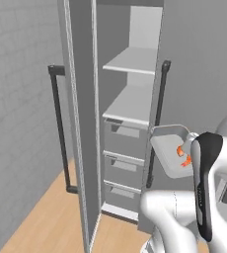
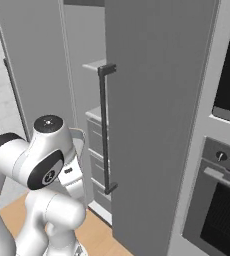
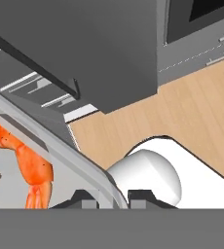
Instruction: Take the meat container that has the shrimp and place it on the second highest rack of the freezer. Then take the vegetable container that has the lime and eggplant and place it on the highest rack of the freezer.
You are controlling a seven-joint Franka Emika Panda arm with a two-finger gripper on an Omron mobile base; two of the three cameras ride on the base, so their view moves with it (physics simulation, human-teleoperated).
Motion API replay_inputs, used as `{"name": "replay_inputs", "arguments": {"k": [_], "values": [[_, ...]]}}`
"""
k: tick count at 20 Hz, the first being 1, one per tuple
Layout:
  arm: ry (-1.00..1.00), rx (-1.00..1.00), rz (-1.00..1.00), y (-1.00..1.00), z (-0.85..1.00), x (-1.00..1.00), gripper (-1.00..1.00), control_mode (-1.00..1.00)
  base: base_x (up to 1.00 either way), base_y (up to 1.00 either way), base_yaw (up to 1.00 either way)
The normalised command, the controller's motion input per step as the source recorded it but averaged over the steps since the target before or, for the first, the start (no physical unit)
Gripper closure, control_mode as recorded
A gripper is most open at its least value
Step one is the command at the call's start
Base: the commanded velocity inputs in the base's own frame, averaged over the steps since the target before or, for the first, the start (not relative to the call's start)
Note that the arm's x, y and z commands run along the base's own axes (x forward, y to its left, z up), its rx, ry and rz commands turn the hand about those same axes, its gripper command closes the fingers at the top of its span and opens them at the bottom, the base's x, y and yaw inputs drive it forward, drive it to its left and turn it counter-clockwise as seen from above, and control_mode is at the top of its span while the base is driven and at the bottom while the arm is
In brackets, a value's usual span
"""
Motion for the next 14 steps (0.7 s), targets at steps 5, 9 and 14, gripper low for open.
{"name": "replay_inputs", "arguments": {"k": [5, 9, 14], "values": [[0.00, 0.00, 0.00, 0.00, 0.00, 0.00, 1.00, 1.00, 0.54, 0.19, -0.04], [0.00, 0.00, 0.00, 0.00, 0.00, 0.00, 1.00, 1.00, 0.54, 0.33, -0.09], [0.00, 0.00, 0.00, 0.00, 0.00, 0.00, 1.00, 1.00, 0.60, 0.25, -0.11]]}}
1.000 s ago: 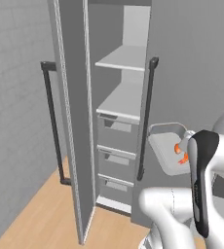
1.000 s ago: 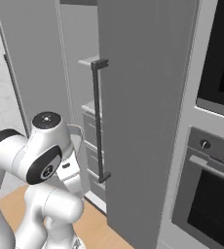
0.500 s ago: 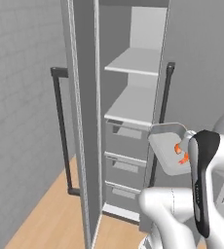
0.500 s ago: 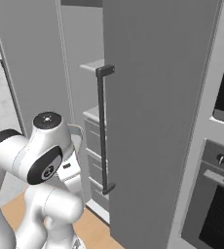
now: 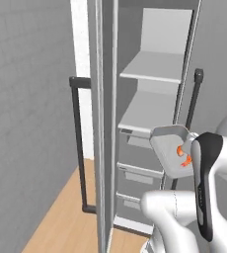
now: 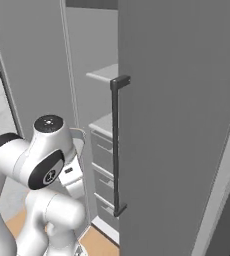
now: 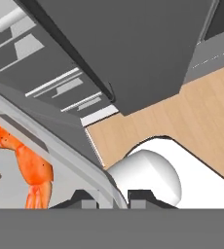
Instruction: Take the meat container that has the shrimp and place it on the second highest rack of the freezer. Then take the vegetable container that has the lime and eggplant and place it on the highest rack of the freezer.
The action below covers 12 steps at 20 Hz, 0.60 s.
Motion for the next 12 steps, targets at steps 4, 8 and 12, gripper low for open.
{"name": "replay_inputs", "arguments": {"k": [4, 8, 12], "values": [[0.00, 0.00, 0.00, 0.00, 0.00, 0.00, 1.00, 1.00, 0.65, 0.13, -0.14], [0.00, 0.00, 0.00, 0.00, 0.00, 0.00, 1.00, 1.00, 0.59, 0.06, -0.15], [0.00, 0.00, 0.00, 0.00, 0.00, 0.00, 1.00, 1.00, 0.17, 0.16, -0.18]]}}
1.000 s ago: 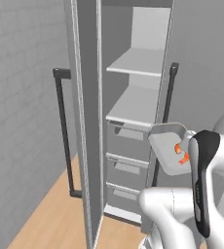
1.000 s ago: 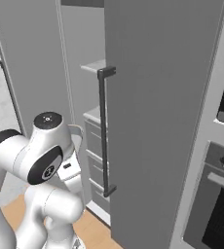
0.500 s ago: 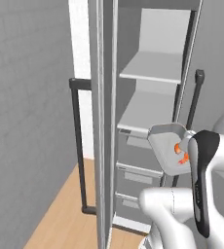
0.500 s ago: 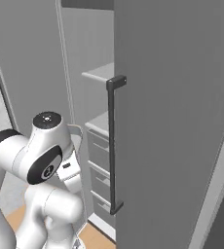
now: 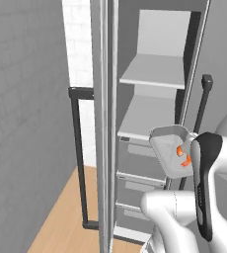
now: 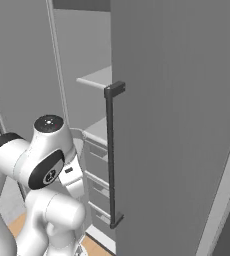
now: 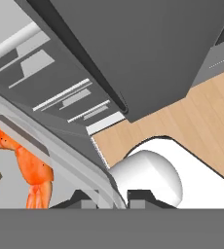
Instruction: Take the meat container that has the shrimp and place it on the second highest rack of the freezer. Then take the vegetable container that has the lime and eggplant and place it on the highest rack of the freezer.
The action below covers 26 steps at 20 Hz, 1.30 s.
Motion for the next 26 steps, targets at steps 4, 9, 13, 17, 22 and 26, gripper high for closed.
{"name": "replay_inputs", "arguments": {"k": [4, 9, 13, 17, 22, 26], "values": [[0.00, 0.00, 0.00, 0.00, 0.00, 0.00, 1.00, 1.00, 0.00, 0.03, -0.30], [0.00, 0.00, 0.00, 0.00, 0.00, 0.00, 1.00, 1.00, -0.01, 0.19, -0.19], [0.00, 0.00, 0.00, 0.00, 0.00, 0.00, 1.00, 1.00, 0.00, 0.45, -0.07], [0.00, 0.00, 0.00, 0.00, 0.00, 0.00, 1.00, 1.00, -0.40, 0.28, -0.06], [0.00, 0.00, 0.00, 0.00, 0.00, 0.00, 1.00, 1.00, -0.40, 0.16, 0.00], [0.00, 0.00, 0.00, 0.00, 0.00, 0.00, 1.00, 1.00, -0.03, -0.09, -0.08]]}}
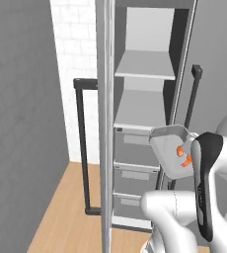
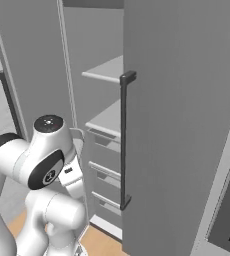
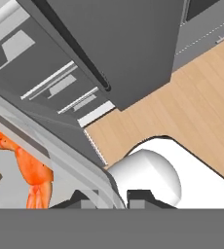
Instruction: Take the meat container that has the shrimp and place it on the second highest rack of the freezer. Then take the vegetable container that has the lime and eggplant and place it on the highest rack of the freezer.
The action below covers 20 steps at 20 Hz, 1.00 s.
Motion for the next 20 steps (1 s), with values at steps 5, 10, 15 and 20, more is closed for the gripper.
{"name": "replay_inputs", "arguments": {"k": [5, 10, 15, 20], "values": [[0.00, 0.00, 0.00, 0.00, 0.00, 0.00, 1.00, 1.00, 0.01, -0.14, -0.13], [0.00, 0.00, 0.00, 0.00, 0.00, 0.00, 1.00, 1.00, -0.32, -0.01, -0.04], [0.00, 0.00, 0.00, 0.00, 0.00, 0.00, 1.00, 1.00, -0.38, 0.01, 0.00], [0.00, 0.00, 0.00, 0.00, 0.00, 0.00, 1.00, 1.00, 0.21, -0.26, -0.02]]}}
